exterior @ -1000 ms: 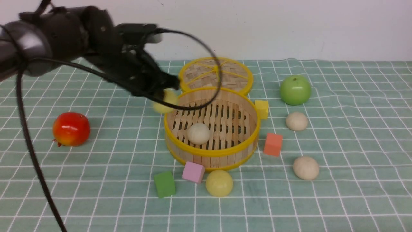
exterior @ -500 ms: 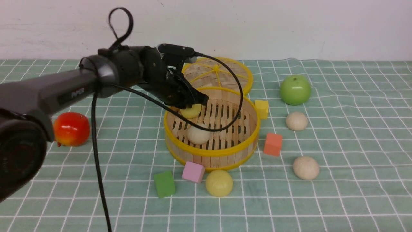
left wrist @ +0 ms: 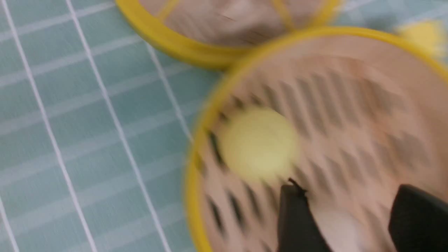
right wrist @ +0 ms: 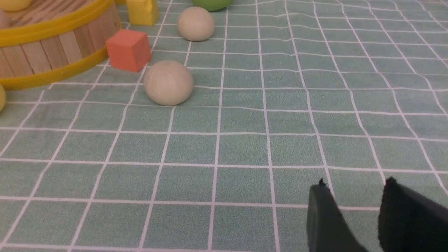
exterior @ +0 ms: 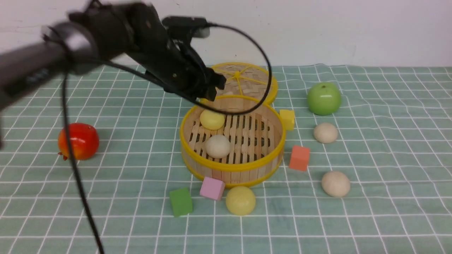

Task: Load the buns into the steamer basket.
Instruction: Use the left arm to grab a steamed stuffed bun

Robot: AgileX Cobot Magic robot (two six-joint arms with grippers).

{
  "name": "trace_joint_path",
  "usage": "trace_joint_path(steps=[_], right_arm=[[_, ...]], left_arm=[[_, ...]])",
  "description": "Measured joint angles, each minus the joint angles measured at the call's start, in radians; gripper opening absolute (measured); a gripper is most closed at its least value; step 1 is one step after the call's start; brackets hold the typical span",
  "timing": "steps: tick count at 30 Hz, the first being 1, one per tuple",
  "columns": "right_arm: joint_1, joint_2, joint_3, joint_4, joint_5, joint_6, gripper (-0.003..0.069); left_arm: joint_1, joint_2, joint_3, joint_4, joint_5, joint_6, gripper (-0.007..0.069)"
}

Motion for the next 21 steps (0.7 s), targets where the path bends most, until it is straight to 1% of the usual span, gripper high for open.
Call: trace_joint_path(steps=[1, 2, 3, 4, 5, 6, 7, 9, 10, 12, 14, 15, 16, 21], right_arm=[[0.0, 0.0, 0.0, 0.0, 0.0, 0.0, 0.024], [0.0, 0.0, 0.0, 0.0, 0.0, 0.0, 0.024], [0.0, 0.0, 0.0, 0.0, 0.0, 0.0, 0.024], [0.0, 0.0, 0.0, 0.0, 0.0, 0.0, 0.024], [0.0, 0.0, 0.0, 0.0, 0.0, 0.0, 0.024], [0.0, 0.0, 0.0, 0.0, 0.0, 0.0, 0.024], [0.0, 0.0, 0.0, 0.0, 0.0, 0.0, 0.024], [0.0, 0.0, 0.0, 0.0, 0.0, 0.0, 0.024], [0.0, 0.0, 0.0, 0.0, 0.0, 0.0, 0.024], [0.0, 0.0, 0.0, 0.0, 0.0, 0.0, 0.024], [0.0, 0.0, 0.0, 0.0, 0.0, 0.0, 0.024], [0.0, 0.0, 0.0, 0.0, 0.0, 0.0, 0.024], [0.0, 0.0, 0.0, 0.0, 0.0, 0.0, 0.024], [0.0, 0.0, 0.0, 0.0, 0.0, 0.0, 0.024]], left_arm=[[-0.014, -0.033, 0.0, -0.016, 0.12, 0.0, 0.0266], [-0.017, -0.038, 0.001, -0.016, 0.145, 0.0, 0.0249], [-0.047, -0.044, 0.021, -0.016, 0.222, 0.0, 0.0179], [-0.066, -0.044, 0.042, -0.015, 0.246, 0.0, 0.0143], [-0.071, -0.044, 0.042, -0.015, 0.252, 0.0, 0.0134], [-0.11, -0.038, 0.081, -0.014, 0.277, 0.0, 0.0072], [-0.14, -0.034, 0.105, -0.009, 0.285, 0.0, 0.0043], [-0.2, -0.024, 0.142, 0.013, 0.287, 0.0, 0.0011], [-0.233, -0.017, 0.154, 0.032, 0.286, -0.001, 0.0005], [-0.26, -0.011, 0.158, 0.055, 0.278, -0.003, 0.0006], [-0.292, 0.001, 0.16, 0.107, 0.244, -0.003, 0.003], [-0.293, 0.001, 0.16, 0.109, 0.24, -0.003, 0.003], [-0.297, 0.006, 0.16, 0.122, 0.21, -0.003, 0.0062], [-0.297, 0.029, 0.16, 0.136, 0.155, -0.003, 0.0162]])
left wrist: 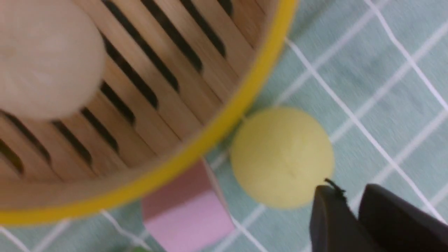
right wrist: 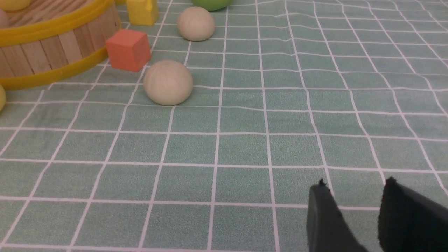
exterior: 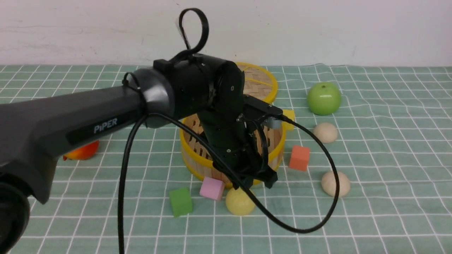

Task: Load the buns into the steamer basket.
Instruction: Use the left arm to grab a steamed stuffed bun

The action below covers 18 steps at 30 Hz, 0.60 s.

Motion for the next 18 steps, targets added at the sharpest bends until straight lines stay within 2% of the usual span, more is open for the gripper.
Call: trace_joint_path(steps=[3, 6, 15, 18], right_arm=[[0.0, 0.0, 0.0, 0.0, 0.0, 0.0, 0.024], [0.0, 0.0, 0.0, 0.0, 0.0, 0.0, 0.024], [0.0, 0.0, 0.0, 0.0, 0.0, 0.0, 0.024], [0.0, 0.0, 0.0, 0.0, 0.0, 0.0, 0.024]], left_arm=[[0.0, 0.027, 0.0, 0.0, -0.013, 0.0, 0.0237], [0.0, 0.048, 0.001, 0.0, -0.026, 0.0, 0.0269], [0.0, 0.1, 0.001, 0.019, -0.074, 0.0, 0.0279], [0.0, 0.109, 0.001, 0.021, -0.076, -0.001, 0.0258]])
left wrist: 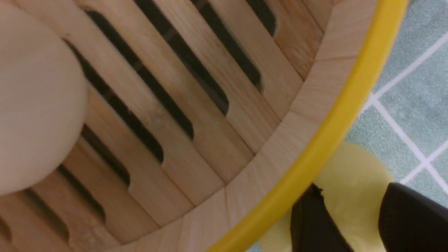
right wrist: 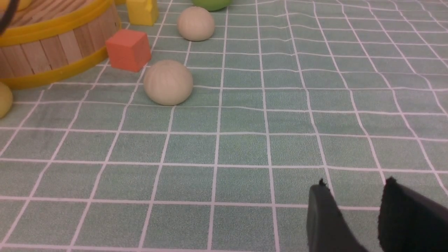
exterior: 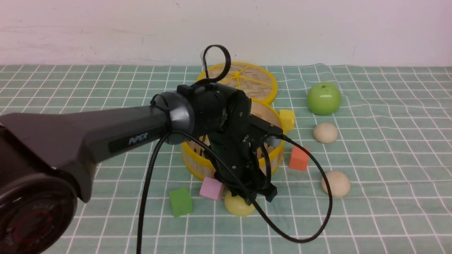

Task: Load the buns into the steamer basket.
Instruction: Use the left arm to grab a steamed stuffed bun, then use the left arm to put the steamed stuffed bun into the steamer

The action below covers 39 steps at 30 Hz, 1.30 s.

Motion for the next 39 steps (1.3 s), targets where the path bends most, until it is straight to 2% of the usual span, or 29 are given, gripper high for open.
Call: trace_joint_path(steps=[1, 7, 9, 14, 17, 22, 30, 33, 37, 39], right_arm=[[0.0, 0.0, 0.0, 0.0, 0.0, 0.0, 0.024], [0.0, 0.0, 0.0, 0.0, 0.0, 0.0, 0.024], [0.0, 0.0, 0.0, 0.0, 0.0, 0.0, 0.024], [0.0, 0.0, 0.0, 0.0, 0.0, 0.0, 0.024], [0.0, 0.0, 0.0, 0.0, 0.0, 0.0, 0.024], [0.0, 0.0, 0.0, 0.0, 0.0, 0.0, 0.024], [0.0, 0.0, 0.0, 0.0, 0.0, 0.0, 0.024], [0.0, 0.0, 0.0, 0.0, 0.0, 0.0, 0.024], [0.0, 0.0, 0.0, 0.0, 0.0, 0.0, 0.024], [0.0, 0.0, 0.0, 0.0, 0.0, 0.0, 0.024]], left_arm=[[0.0, 0.0, 0.0, 0.0, 0.0, 0.0, 0.0254], [0.0, -0.01, -0.025, -0.002, 0.074, -0.028, 0.0004], [0.0, -0.028, -0.044, -0.006, 0.12, -0.03, -0.0013], [0.0, -0.103, -0.102, -0.012, 0.157, -0.029, -0.0013], [0.009, -0.143, -0.18, 0.001, 0.092, -0.015, -0.0013], [0.054, -0.082, -0.242, 0.017, -0.074, 0.044, -0.0013], [0.135, 0.107, -0.244, 0.03, -0.376, 0.05, 0.0001], [0.158, 0.138, -0.244, 0.031, -0.462, 0.05, 0.0041], [0.165, 0.15, -0.244, 0.03, -0.501, 0.05, 0.0153], [0.165, 0.152, -0.244, 0.03, -0.5, 0.05, 0.0249]])
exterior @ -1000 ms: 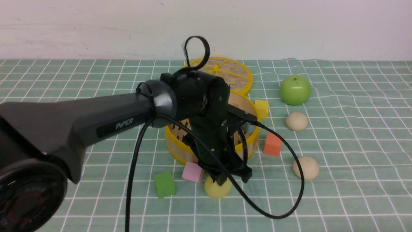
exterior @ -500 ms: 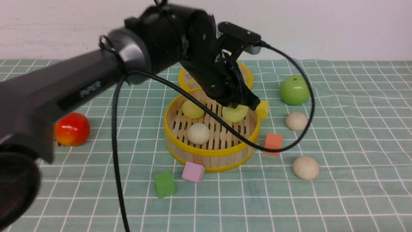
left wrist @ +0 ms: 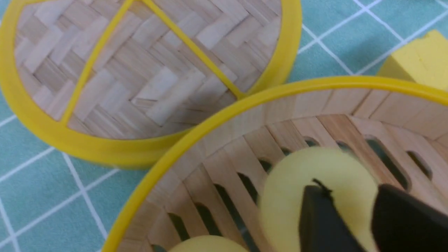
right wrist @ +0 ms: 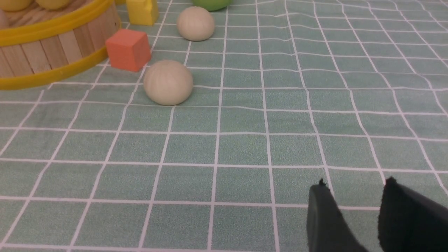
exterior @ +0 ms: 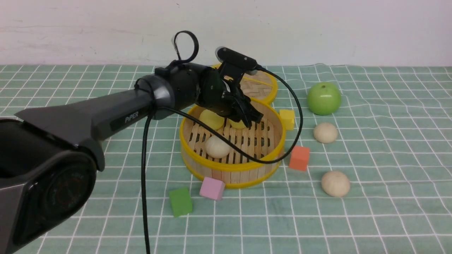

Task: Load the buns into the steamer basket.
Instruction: Use the left arm to put the steamed stuffed bun into the steamer, then use the right arm to grab a steamed stuffed bun

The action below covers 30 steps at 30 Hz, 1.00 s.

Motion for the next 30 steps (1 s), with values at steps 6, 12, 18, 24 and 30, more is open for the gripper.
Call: trace_joint_path(steps=[6, 12, 18, 24, 30], right_arm=[[0.0, 0.0, 0.0, 0.0, 0.0, 0.0, 0.024], [0.0, 0.0, 0.0, 0.0, 0.0, 0.0, 0.024], [0.0, 0.0, 0.0, 0.0, 0.0, 0.0, 0.024], [0.0, 0.0, 0.0, 0.0, 0.0, 0.0, 0.024], [0.0, 0.0, 0.0, 0.0, 0.0, 0.0, 0.024]], left_arm=[[-0.005, -0.035, 0.002, -0.005, 0.072, 0.0, 0.0419], [-0.043, -0.265, 0.01, -0.013, 0.255, -0.032, 0.029], [-0.077, -0.701, 0.235, -0.068, 0.312, -0.05, -0.0014], [-0.077, -1.109, 0.723, -0.144, 0.112, -0.072, -0.0014], [-0.077, -1.522, 1.238, -0.153, -0.235, -0.072, -0.0014]])
